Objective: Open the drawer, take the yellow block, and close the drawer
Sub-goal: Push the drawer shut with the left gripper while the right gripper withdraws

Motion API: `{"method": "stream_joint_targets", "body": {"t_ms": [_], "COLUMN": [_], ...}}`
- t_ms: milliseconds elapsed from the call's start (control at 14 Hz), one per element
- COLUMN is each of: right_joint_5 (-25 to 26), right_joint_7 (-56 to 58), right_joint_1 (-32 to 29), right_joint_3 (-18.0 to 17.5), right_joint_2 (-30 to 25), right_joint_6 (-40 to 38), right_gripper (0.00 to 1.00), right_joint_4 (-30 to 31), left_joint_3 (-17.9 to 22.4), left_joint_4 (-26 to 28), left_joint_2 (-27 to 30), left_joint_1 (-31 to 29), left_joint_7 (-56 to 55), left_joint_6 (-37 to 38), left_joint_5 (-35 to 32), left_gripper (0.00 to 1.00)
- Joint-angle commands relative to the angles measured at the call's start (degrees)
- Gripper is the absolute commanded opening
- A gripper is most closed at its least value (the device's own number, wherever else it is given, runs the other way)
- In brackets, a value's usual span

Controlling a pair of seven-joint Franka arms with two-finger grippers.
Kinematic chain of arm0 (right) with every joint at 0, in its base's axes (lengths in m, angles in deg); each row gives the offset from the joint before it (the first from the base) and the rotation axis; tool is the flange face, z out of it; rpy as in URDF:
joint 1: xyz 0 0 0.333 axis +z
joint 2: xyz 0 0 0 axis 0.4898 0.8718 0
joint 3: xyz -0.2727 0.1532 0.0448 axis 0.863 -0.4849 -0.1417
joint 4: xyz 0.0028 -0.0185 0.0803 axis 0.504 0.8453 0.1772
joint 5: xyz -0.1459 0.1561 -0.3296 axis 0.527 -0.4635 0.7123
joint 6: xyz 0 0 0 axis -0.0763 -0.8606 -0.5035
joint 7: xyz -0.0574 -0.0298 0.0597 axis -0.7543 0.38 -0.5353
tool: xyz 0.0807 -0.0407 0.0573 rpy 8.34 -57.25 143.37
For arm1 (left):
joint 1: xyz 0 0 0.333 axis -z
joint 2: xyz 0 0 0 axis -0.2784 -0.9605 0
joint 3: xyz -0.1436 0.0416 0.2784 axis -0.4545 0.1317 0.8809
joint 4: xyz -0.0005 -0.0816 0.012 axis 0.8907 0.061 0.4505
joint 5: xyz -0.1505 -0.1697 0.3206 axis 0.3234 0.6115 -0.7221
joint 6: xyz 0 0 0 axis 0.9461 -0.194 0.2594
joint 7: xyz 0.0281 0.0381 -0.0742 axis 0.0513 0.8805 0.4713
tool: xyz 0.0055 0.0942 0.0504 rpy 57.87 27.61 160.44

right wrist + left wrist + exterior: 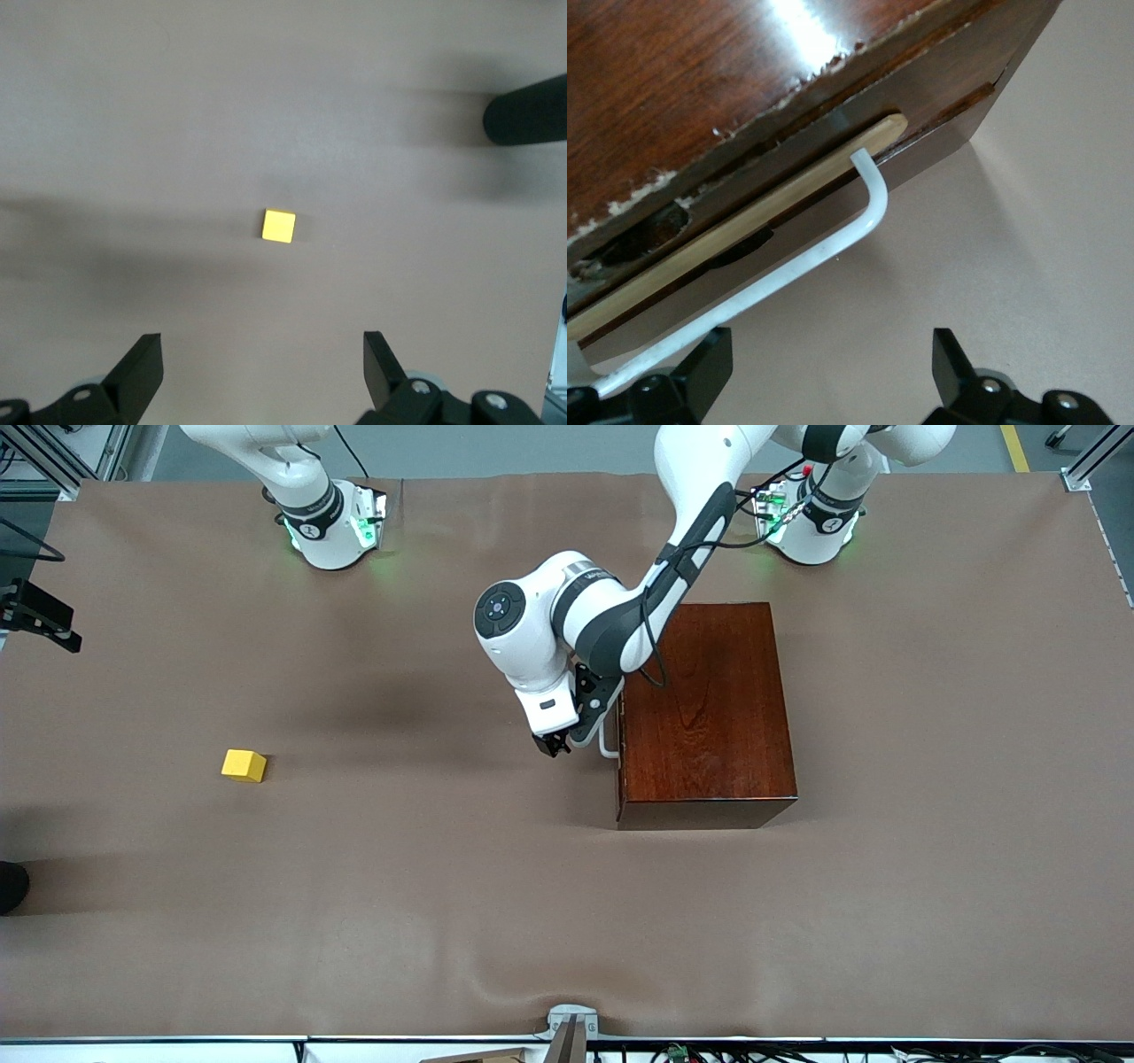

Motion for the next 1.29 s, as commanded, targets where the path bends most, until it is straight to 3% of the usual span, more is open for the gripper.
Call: {"method": "stream_joint_targets", "body": {"t_ms": [0,143,502,932,1219], "right_joint_5": [0.3,0.2,0.2,0.2,0.1], "right_joint_7": [0.7,0.9,0.9,0.9,0.9], "right_joint_1": [0.3,0.0,-0.1,-0.2,-0.2], "right_joint_3": [-0.8,-0.8,-0.7,-0.7,-0.7], "right_joint_2": [0.6,1.0,1.1,1.1,1.1], "right_joint_6": [-1.7,-1.7,-3.2,-3.4,-3.7], "right_gripper": [1.0,1.0,1.0,1.0,1.0], "right_joint_4": [-2.9,-3.0,-2.7,-2.6,-2.6], "left_joint_3": [0.3,-0.1,0.4,0.5,0.3], "left_joint_4": [0.5,0.0,0.5,1.9,3.2], "left_joint_2": [1.7,3.4,15.1,24.9,30.0], "left_joint_1": [-1.3,-1.4,-3.9,-12.6,-19.1], "left_joint_7": [1.4,1.8,11.0,24.8,40.0], "left_joint_6": [2.5,1.7,1.7,8.2,14.4], "left_joint_5": [-0.8,-0.8,0.7,0.6,0.7], "left_gripper": [1.0,1.0,1.0,1.0,1.0]}}
